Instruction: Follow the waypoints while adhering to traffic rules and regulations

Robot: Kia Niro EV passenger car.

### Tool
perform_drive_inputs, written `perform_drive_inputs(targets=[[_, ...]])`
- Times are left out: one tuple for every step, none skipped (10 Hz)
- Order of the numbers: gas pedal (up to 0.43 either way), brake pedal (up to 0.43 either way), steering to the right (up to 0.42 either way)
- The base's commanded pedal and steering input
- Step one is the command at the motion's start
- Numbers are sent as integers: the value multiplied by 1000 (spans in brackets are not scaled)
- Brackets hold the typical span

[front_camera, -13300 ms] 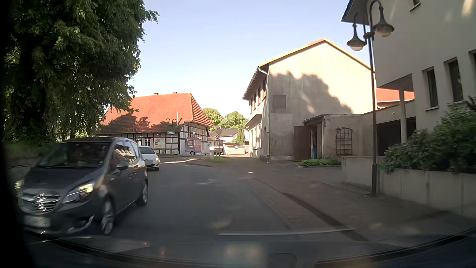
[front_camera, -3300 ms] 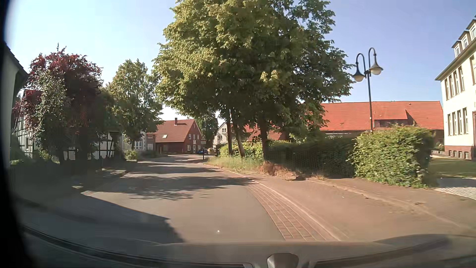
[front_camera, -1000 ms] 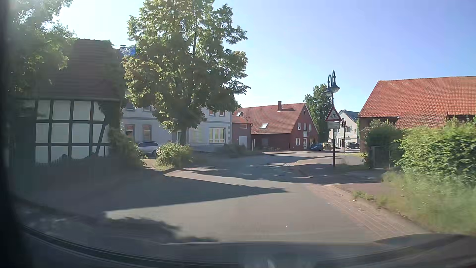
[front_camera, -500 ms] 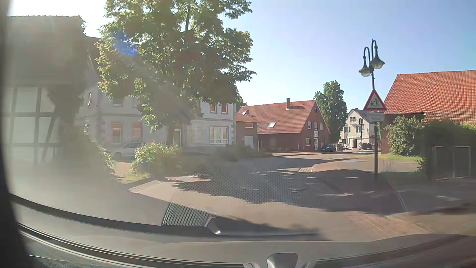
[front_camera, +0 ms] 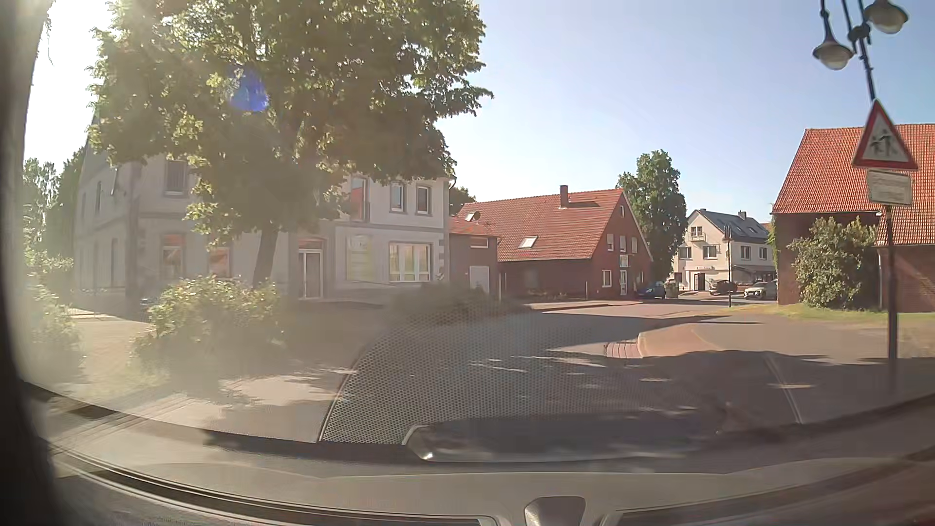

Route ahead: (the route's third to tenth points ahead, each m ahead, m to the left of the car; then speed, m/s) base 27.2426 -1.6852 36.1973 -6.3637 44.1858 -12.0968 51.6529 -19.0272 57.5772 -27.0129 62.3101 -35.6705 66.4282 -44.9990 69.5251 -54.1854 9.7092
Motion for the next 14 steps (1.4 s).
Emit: perform_drive_inputs(targets=[[150, 6, 33], [150, 6, 40], [150, 6, 46], [150, 6, 49], [150, 6, 51], [150, 6, 53], [138, 6, 56], [110, 6, 60], [98, 6, 66], [87, 6, 70], [87, 6, 73], [87, 6, 73], [98, 6, 74], [110, 6, 78]])
